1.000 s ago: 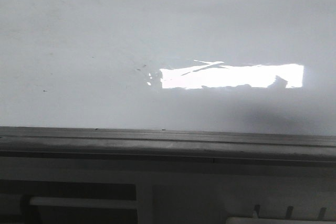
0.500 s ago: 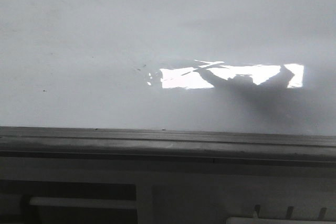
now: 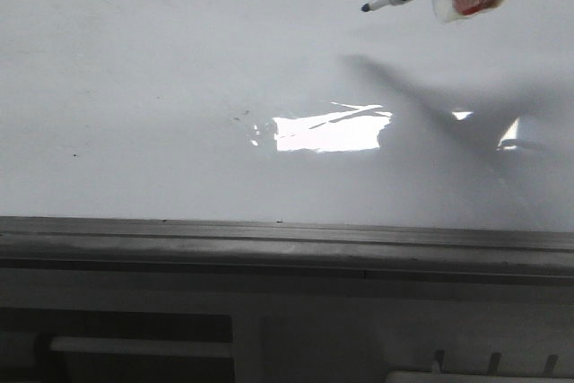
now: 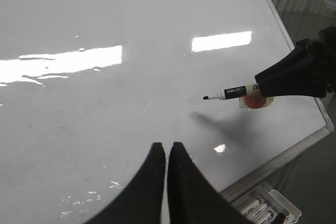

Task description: Write number 6 on whiteboard

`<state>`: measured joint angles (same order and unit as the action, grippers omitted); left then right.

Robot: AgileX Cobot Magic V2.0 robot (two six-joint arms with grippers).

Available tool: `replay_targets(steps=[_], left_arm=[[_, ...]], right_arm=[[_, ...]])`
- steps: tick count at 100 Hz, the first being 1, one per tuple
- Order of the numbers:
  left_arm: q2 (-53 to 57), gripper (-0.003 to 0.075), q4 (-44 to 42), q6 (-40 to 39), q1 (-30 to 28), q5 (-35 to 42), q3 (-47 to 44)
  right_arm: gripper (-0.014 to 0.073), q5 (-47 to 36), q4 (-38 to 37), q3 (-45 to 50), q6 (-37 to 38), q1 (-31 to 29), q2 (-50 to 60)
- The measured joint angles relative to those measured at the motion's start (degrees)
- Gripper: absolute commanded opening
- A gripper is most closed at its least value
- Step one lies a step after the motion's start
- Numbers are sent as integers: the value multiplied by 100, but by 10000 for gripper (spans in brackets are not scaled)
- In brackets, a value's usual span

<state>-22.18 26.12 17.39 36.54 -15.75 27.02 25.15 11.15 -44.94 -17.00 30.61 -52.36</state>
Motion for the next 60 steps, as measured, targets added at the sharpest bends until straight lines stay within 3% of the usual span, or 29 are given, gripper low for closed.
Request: replay_targets(steps=[60], left_arm=[[0, -19, 0, 0, 0, 0, 0]], right_arm=[[-40, 52, -131, -55, 419, -26, -439]])
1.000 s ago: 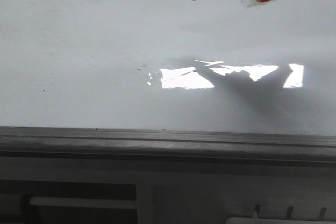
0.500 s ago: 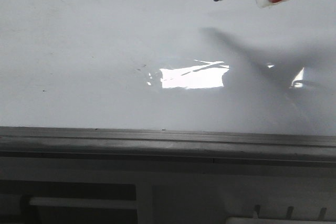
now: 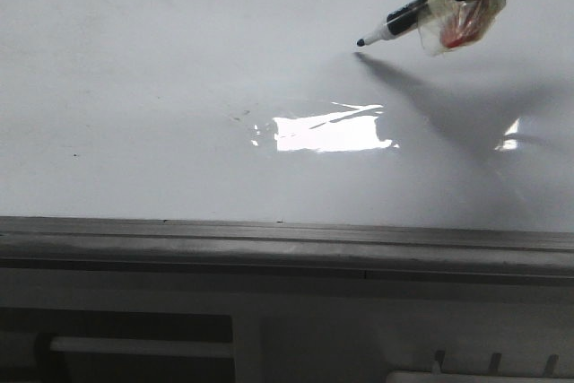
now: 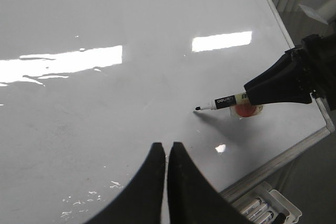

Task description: Write number 6 on whiteboard

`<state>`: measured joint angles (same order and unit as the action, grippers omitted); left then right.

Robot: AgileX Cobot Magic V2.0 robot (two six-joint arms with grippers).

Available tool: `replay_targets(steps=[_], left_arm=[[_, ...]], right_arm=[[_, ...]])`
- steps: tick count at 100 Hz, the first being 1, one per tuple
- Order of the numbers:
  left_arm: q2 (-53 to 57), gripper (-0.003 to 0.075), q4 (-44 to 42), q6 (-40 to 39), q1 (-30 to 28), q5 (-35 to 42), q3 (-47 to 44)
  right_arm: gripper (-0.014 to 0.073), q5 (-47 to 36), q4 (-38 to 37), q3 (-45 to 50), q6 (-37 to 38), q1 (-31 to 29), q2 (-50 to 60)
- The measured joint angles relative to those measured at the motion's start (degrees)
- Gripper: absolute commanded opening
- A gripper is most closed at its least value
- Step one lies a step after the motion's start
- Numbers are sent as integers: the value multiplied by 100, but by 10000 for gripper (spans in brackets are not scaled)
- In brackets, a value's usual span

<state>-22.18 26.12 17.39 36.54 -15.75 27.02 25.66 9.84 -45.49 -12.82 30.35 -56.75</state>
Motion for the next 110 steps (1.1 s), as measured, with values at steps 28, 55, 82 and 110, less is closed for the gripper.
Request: replay_targets(steps=[28, 55, 82, 110], left_arm=[[0, -19, 0, 0, 0, 0, 0], [0, -19, 0, 0, 0, 0, 0], [0, -19, 0, 0, 0, 0, 0], [0, -19, 0, 0, 0, 8, 0]], right_arm=[[-40, -10, -113, -22, 206, 0, -142], [-42, 504, -41, -68, 219, 108, -194], [-41, 1468, -67, -68, 219, 453, -255], [-42, 1921, -641, -68, 1091, 313, -50]])
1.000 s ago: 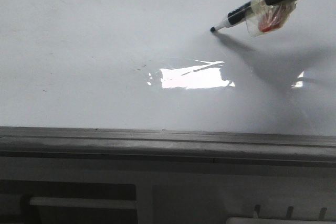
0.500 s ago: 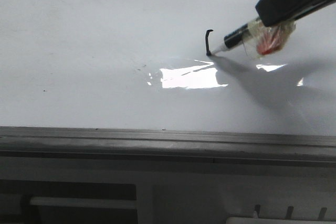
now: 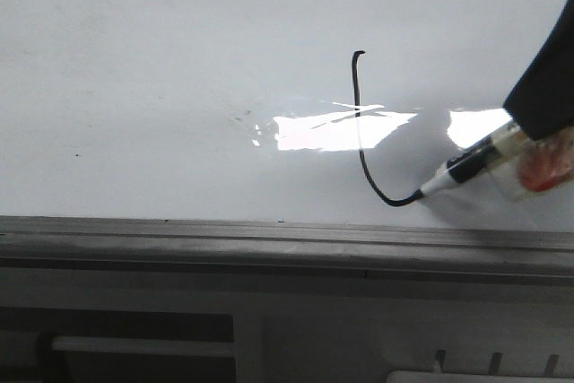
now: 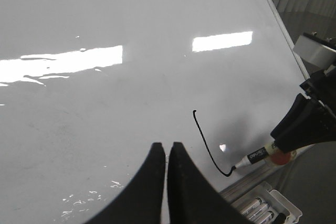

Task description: Write number 6 on whiteboard

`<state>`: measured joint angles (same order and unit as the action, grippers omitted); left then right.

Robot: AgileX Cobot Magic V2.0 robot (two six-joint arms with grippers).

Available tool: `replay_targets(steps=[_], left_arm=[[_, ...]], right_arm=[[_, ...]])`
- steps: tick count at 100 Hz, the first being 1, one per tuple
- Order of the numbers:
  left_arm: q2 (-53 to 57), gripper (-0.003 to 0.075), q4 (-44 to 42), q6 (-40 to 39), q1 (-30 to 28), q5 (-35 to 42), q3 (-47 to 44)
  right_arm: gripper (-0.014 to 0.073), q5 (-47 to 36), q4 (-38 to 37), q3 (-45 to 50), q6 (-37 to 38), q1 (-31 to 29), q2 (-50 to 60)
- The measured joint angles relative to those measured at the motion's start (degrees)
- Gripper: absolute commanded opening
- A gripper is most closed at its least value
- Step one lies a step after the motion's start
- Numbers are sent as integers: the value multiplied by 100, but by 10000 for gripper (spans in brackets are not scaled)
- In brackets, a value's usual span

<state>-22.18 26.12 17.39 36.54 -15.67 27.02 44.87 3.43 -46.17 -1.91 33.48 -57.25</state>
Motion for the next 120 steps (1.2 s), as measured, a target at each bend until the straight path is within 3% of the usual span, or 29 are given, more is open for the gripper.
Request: replay_targets(steps=[33, 77, 105, 112, 120], left_arm=[[0, -19, 0, 0, 0, 114, 0], [0, -19, 0, 0, 0, 125, -9], [0, -17, 0, 0, 0, 47, -47], [-41, 19, 0, 27, 0, -80, -90], [-246, 147, -11, 242, 0, -394, -113]], right_arm=[[-42, -402, -427, 0, 248, -75, 251], [-42, -880, -242, -9, 273, 532, -298], [-43, -608, -343, -420, 222, 852, -26], [-43, -597, -343, -619, 134, 1102, 190], [-43, -490, -343, -741, 15, 1379, 339]])
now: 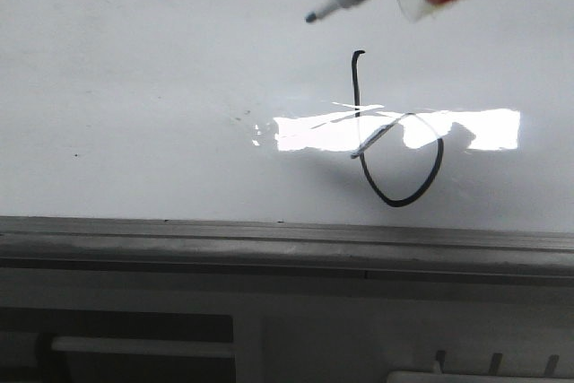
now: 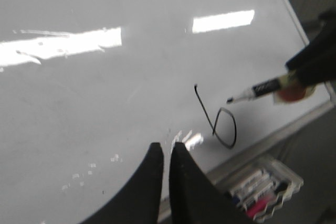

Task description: Write number 6 on whiteboard

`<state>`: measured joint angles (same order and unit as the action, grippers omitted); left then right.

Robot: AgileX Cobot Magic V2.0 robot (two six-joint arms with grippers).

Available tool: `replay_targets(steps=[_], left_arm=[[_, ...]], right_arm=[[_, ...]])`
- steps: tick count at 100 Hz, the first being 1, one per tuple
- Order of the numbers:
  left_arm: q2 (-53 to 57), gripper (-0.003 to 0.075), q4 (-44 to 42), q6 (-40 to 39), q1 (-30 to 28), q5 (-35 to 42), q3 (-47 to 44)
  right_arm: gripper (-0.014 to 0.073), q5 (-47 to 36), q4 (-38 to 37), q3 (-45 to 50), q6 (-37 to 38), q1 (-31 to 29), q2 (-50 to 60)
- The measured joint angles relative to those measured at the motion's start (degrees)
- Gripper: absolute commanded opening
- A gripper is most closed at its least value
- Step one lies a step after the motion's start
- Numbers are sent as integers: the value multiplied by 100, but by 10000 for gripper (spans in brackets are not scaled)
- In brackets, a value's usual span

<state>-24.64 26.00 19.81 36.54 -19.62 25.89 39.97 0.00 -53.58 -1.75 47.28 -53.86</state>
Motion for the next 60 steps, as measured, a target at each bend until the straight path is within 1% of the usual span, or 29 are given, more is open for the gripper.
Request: replay_targets(steps=[4, 6, 9, 11, 16, 20, 29, 37, 44, 51, 60], left_arm=[[-185, 259, 0, 186, 0, -208, 0], [-296, 291, 0, 257, 0, -306, 0], [-459, 359, 24, 448, 0, -416, 0], [-589, 392, 69, 577, 0, -491, 0], [-916, 438, 208, 948, 0, -647, 0], [-1209, 443, 390, 1290, 0, -796, 13], [-1865, 440, 908, 2422, 32, -1197, 143], [-2387, 440, 1555, 3535, 217, -1527, 323], [-2808, 440, 2056, 4313, 441, -1718, 498], [-3148, 440, 2393, 4859, 685, -1777, 672], [-3493, 440, 2569, 5181, 983, -1777, 904]], right_arm=[[-43, 134, 0, -24, -43, 121, 11], [-43, 195, 0, -24, -82, 159, 11], [-43, 361, 0, -24, -150, 240, 0], [-43, 463, 0, -24, -178, 286, -28], [-43, 657, 0, -24, -319, 386, -116], [-43, 764, 0, 1, -394, 460, -204], [-43, 913, 0, 25, -553, 672, -461], [-43, 893, 0, 25, -644, 918, -645], [-43, 843, 0, 25, -686, 1114, -752], [-43, 802, 0, 25, -695, 1268, -829], [-43, 751, 32, 25, -706, 1399, -867]])
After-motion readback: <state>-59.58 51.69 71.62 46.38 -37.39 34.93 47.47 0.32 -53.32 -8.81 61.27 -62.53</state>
